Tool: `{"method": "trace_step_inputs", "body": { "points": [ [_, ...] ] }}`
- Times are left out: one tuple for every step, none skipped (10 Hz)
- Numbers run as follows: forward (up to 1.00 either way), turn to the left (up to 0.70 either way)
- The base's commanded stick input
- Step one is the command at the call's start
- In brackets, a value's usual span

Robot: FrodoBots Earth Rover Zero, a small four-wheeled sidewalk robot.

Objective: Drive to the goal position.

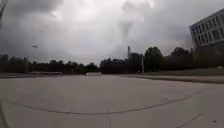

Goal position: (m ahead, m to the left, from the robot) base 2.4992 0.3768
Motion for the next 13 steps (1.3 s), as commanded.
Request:
{"method": "trace_step_inputs", "body": {
  "points": [
    [0.70, 0.00],
    [0.70, 0.00],
    [0.70, 0.00],
    [0.70, 0.00],
    [0.70, 0.00],
    [0.70, 0.00],
    [0.70, 0.00],
    [0.70, 0.00],
    [0.70, 0.00],
    [0.70, 0.00],
    [0.70, 0.00],
    [0.70, 0.00],
    [0.70, 0.00]
  ]
}}
